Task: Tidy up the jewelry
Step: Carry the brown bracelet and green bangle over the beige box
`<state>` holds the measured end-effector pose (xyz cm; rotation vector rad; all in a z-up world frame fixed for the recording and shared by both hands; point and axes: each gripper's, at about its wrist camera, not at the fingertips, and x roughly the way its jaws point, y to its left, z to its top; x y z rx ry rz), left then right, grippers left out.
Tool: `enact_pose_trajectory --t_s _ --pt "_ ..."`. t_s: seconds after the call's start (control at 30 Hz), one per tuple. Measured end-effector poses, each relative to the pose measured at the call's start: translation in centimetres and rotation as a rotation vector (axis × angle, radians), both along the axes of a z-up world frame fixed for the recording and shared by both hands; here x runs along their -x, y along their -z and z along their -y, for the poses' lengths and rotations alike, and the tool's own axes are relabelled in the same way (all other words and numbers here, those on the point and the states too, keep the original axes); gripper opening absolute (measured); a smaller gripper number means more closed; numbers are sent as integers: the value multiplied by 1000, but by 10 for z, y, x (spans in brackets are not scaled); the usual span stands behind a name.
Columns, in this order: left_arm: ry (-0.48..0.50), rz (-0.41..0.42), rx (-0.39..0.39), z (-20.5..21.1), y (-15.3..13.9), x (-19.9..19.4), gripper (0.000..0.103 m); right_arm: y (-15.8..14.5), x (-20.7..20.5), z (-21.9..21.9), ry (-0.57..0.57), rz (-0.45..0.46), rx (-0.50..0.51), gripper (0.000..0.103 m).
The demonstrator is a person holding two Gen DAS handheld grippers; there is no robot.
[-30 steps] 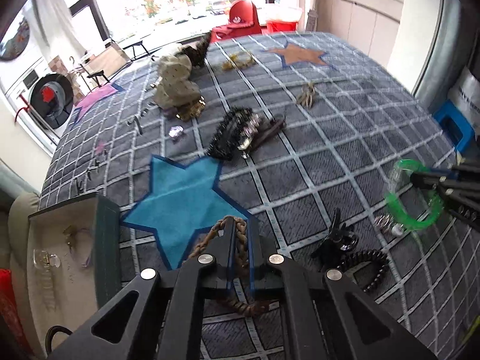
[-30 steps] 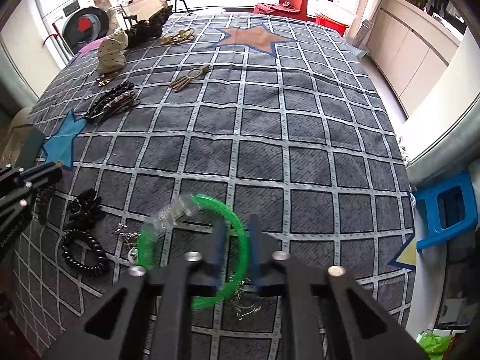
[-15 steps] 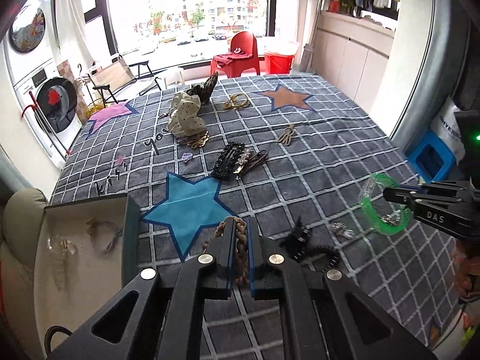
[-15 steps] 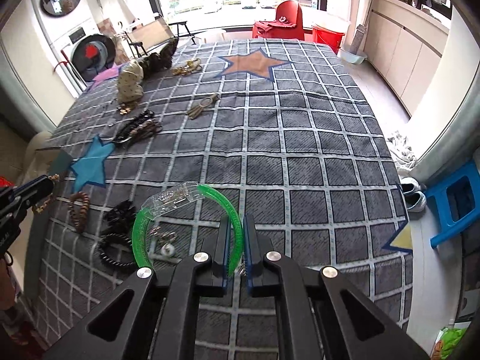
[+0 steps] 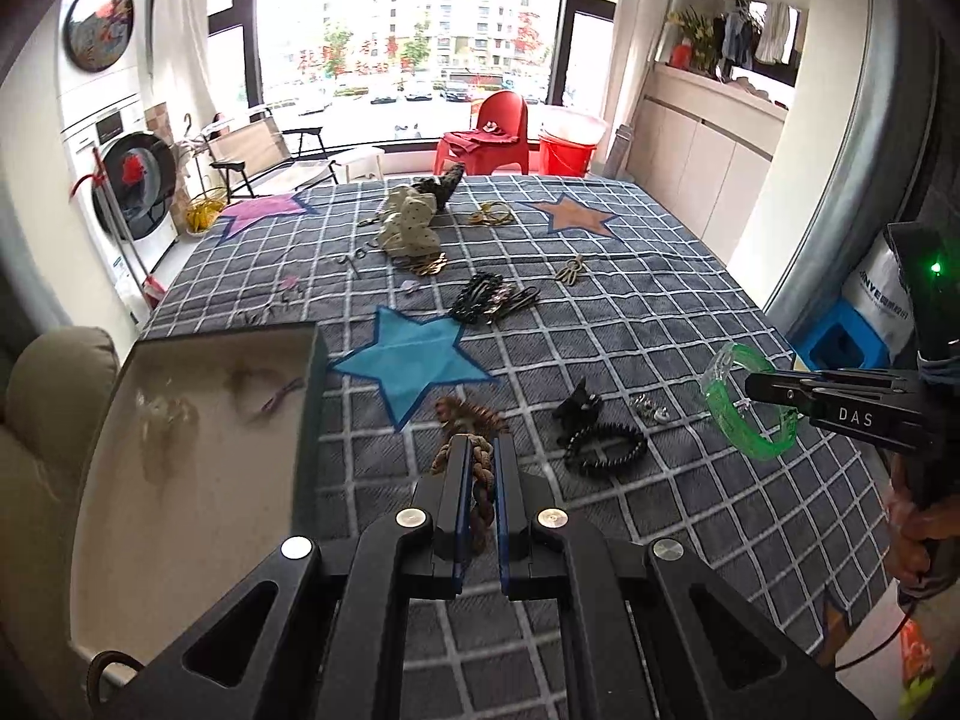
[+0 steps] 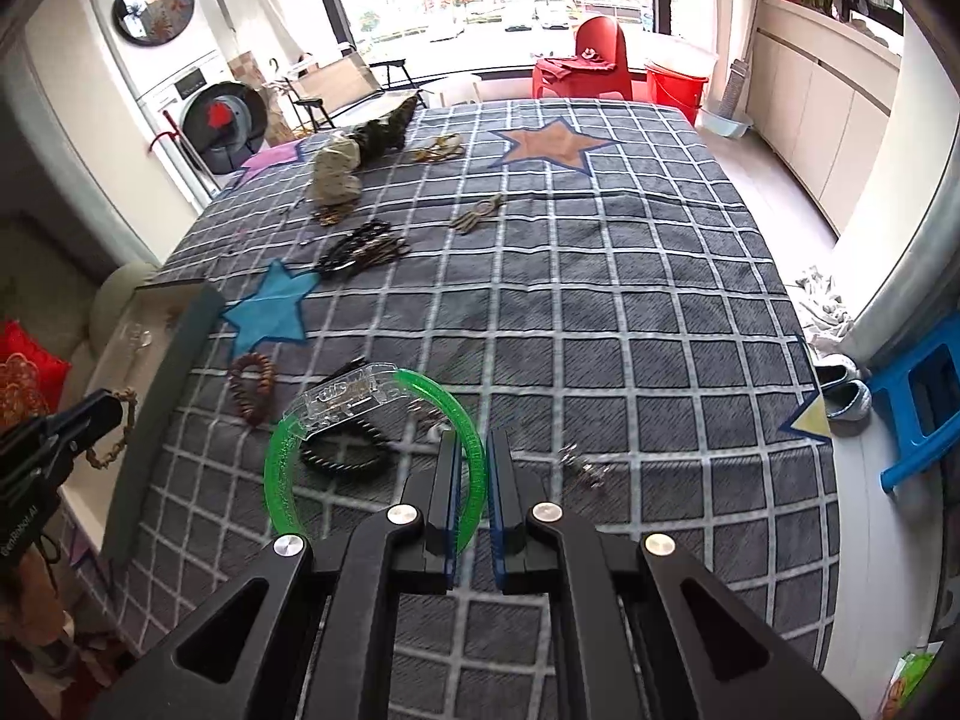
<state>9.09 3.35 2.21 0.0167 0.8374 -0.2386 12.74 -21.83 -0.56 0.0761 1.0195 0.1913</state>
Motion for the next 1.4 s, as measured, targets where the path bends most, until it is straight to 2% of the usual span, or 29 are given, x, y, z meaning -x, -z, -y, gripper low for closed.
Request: enact_pose_trajectory --t_s 0.3,0.63,1.07,1.4 --pt "-38 33 26 -31 -6 29 9 -11 16 -31 -48 11 6 9" --pt "-107 59 64 -76 -7 44 9 -21 18 -81 -127 18 18 9" --pt "-274 50 81 -158 9 48 9 -21 -1 -184 -304 1 24 9" --pt "-350 32 46 -192 32 31 9 -11 -23 -267 -427 -26 51 9"
